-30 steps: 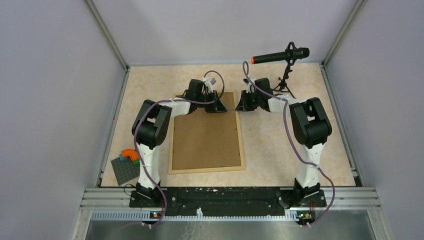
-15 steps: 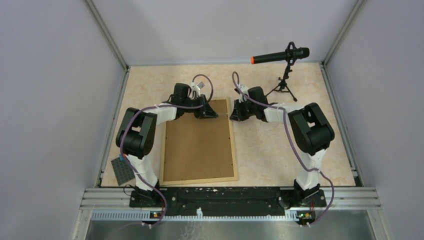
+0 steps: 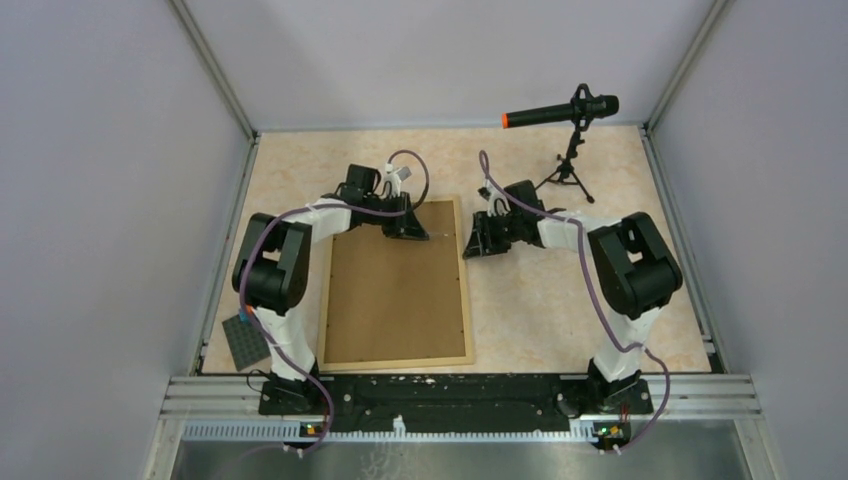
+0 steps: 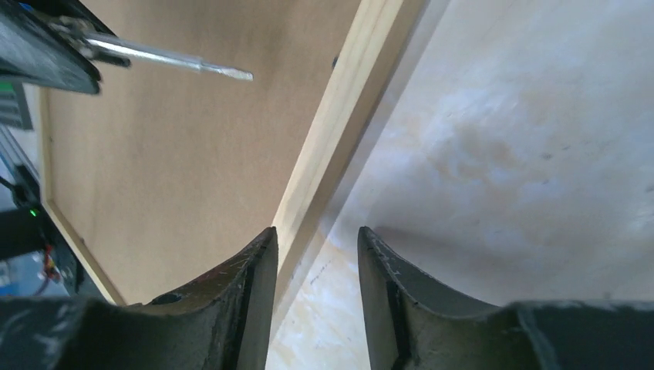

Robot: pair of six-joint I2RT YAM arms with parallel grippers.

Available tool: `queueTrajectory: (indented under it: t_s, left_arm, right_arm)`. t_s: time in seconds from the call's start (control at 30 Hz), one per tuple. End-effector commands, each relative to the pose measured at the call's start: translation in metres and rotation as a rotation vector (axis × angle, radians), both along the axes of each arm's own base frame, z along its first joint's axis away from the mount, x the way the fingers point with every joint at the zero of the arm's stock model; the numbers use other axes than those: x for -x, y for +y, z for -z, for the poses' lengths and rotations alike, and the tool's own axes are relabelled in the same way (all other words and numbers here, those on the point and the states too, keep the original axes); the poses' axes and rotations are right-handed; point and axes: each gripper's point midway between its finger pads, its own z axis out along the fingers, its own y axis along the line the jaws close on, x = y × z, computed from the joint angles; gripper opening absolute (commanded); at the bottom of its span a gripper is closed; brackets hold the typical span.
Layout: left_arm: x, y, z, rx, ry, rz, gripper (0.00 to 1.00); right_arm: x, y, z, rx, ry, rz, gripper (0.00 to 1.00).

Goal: Take the photo out of the frame
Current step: Release the photo frame item from the photo frame.

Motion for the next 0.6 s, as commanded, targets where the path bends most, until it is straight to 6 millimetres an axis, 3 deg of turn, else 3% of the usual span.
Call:
queueTrajectory:
  t_s: [0.0, 0.27, 0.57]
  left_arm:
    - [-0.014, -0.002, 0.0, -0.014, -0.054, 0.055, 0.0]
    - [-0.033, -0.008, 0.012, -0.024, -0.055, 0.071, 0.0]
    - [-0.034, -0.015, 0.025, -0.017, -0.035, 0.098, 0.0]
  right_arm:
    - [-0.032, 0.007, -0.025, -0.047, 0.011, 0.067, 0.43]
    - [-0.068, 0.023, -0.023, -0.06, 0.026, 0.104, 0.42]
    - [-0.073, 0.023, 0.008, 0.048, 0.09, 0.2, 0.4]
